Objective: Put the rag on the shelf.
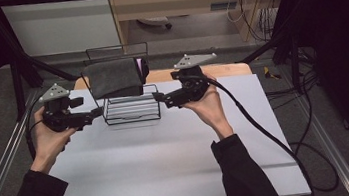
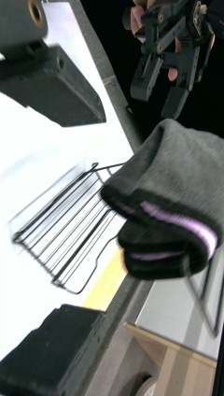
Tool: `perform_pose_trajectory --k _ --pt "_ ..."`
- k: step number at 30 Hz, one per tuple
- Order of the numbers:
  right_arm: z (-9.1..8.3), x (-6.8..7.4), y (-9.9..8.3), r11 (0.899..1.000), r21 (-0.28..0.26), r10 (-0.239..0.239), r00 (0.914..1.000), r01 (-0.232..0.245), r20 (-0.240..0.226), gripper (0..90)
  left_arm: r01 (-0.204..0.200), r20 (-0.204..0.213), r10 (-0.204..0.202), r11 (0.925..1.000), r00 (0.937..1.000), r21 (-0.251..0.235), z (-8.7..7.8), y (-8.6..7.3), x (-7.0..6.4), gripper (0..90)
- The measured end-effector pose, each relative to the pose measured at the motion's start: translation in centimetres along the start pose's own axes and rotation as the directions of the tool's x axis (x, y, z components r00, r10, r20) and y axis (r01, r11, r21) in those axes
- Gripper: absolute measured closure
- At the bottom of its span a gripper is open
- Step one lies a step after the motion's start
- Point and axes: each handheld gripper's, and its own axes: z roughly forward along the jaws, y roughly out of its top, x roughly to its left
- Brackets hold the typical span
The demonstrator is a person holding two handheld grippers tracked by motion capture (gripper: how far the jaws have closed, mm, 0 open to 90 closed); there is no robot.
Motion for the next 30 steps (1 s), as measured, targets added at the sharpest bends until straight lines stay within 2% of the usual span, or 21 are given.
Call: perform_pose_trajectory --k 2,7,12,20,26,30 --pt "-0.7 -0.5 -0.8 1.000 0.004 0.007 1.0000 -0.007 0.002 3.5 0.000 0.002 0.000 1.0000 1.0000 0.006 0.2 -0.8 -0.3 11.8" --pt "-2.3 -1.6 -3.4 0.999 0.009 0.040 0.9991 -0.040 0.015 1.7 0.002 0.019 -0.002 1.0000 0.9998 0.005 0.7 -2.9 -0.9 9.7" --pt "-3.6 -2.5 -6.7 0.997 0.024 0.075 0.9971 -0.076 0.014 0.7 0.024 0.041 -0.024 0.9997 0.9989 0.009 1.4 -5.2 -1.3 9.6" --pt "-5.4 -3.7 -12.0 0.992 0.042 0.117 0.9929 -0.118 0.025 0.5 0.054 0.067 -0.057 0.9974 0.9961 0.046 2.6 -9.3 -1.4 10.3" --pt "-6.7 -4.7 -15.8 0.988 0.060 0.138 0.9898 -0.140 0.037 0.4 0.058 0.067 -0.062 0.9963 0.9958 0.063 2.9 -11.7 -1.4 11.0" --pt "-7.4 -5.3 -18.3 0.984 0.082 0.157 0.9861 -0.161 0.054 0.4 0.038 0.064 -0.043 0.9956 0.9970 0.086 3.1 -13.0 -1.7 11.5"
